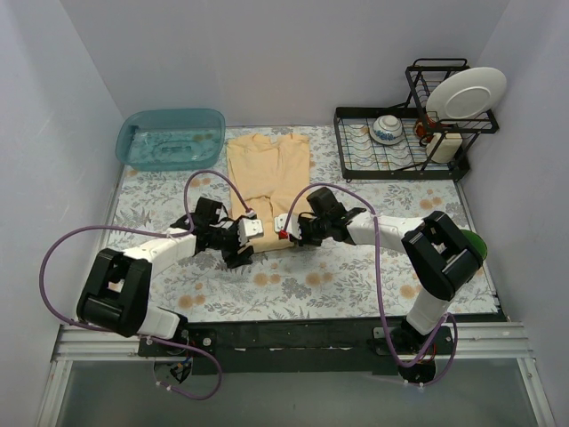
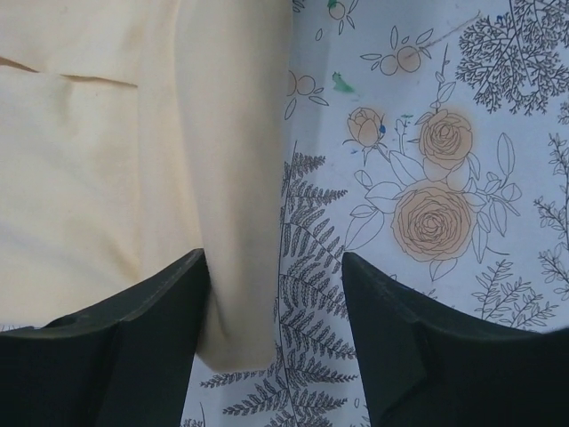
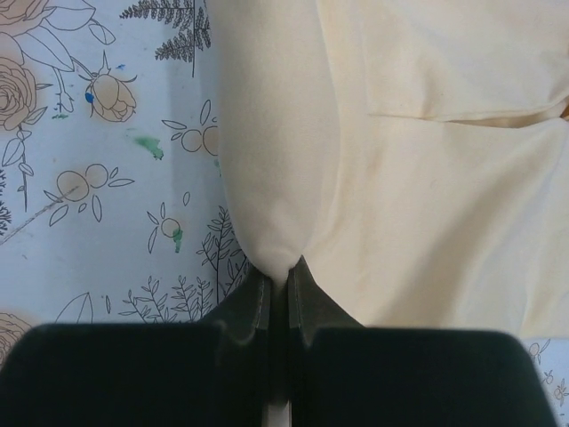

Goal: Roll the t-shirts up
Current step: Roll the T-shirt to the center of the board.

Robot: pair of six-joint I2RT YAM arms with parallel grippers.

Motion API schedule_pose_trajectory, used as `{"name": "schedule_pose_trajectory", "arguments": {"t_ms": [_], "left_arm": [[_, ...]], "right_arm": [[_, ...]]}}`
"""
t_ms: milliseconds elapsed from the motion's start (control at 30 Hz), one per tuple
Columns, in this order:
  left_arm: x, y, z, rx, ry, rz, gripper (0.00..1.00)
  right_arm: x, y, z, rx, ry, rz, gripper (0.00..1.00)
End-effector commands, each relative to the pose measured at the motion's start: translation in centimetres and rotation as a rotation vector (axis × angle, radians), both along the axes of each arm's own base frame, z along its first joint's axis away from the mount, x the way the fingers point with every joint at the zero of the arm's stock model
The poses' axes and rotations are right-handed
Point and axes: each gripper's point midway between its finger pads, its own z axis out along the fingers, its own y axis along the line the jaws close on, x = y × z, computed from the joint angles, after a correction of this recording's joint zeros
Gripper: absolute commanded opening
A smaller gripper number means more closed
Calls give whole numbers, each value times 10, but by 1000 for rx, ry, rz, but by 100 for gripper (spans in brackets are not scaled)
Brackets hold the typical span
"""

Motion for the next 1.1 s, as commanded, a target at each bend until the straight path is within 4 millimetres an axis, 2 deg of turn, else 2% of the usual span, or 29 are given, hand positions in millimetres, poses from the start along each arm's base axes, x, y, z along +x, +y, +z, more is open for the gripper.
{"name": "schedule_pose_trajectory", "arguments": {"t_ms": [0,33,133,200,233,267,300,333,400,433,467,500,533,567,600,633,733,833,900,967,1000,1067], "left_arm": [[13,-4,1,1,-79,5,58],[15,-5,0,-3,-82,14,56],[19,-10,-2,-11,-66,25,44],[20,-12,-1,-12,-51,27,30],[15,-11,-5,-4,-16,20,26],[18,-13,0,-2,-22,5,22],[15,-13,0,3,-10,-10,11],[3,-9,-2,26,55,-26,7],[5,-12,9,24,94,-58,0],[-15,-6,8,51,205,-81,0],[-24,-9,7,38,283,-104,0],[-15,-12,20,24,290,-111,0],[-32,-8,23,34,389,-118,0],[-36,-11,29,14,430,-132,0],[-36,-12,32,10,457,-137,0],[-45,-11,36,10,515,-144,0],[-55,-15,46,-17,600,-165,0],[-60,-16,48,-19,671,-162,0],[-61,-15,44,-11,700,-158,0],[-56,-14,32,15,712,-127,0],[-55,-13,29,22,713,-122,0],[-46,-13,18,42,706,-105,0]], "right_arm": [[-1,7,11,32,36,-2,1],[-4,8,12,37,44,4,1],[-8,6,9,28,60,10,1],[-10,4,7,17,67,17,1],[-14,2,6,9,84,24,1],[-15,0,7,8,94,30,1],[-18,-2,7,6,112,38,1],[-27,-7,5,-7,163,48,1],[-29,-12,10,-4,213,46,1],[-36,-14,14,12,250,65,1],[-48,-24,12,-11,306,76,1],[-55,-30,12,-28,320,119,1],[-64,-33,15,-27,359,145,1],[-76,-44,18,-60,431,149,1],[-81,-48,20,-64,457,165,1],[-87,-50,22,-56,504,180,1],[-100,-64,31,-74,617,189,1],[-104,-69,36,-89,690,205,1],[-102,-70,32,-102,741,199,1],[-99,-68,36,-97,779,209,1],[-98,-68,28,-114,820,206,1],[-93,-65,28,-122,845,213,1]]}}
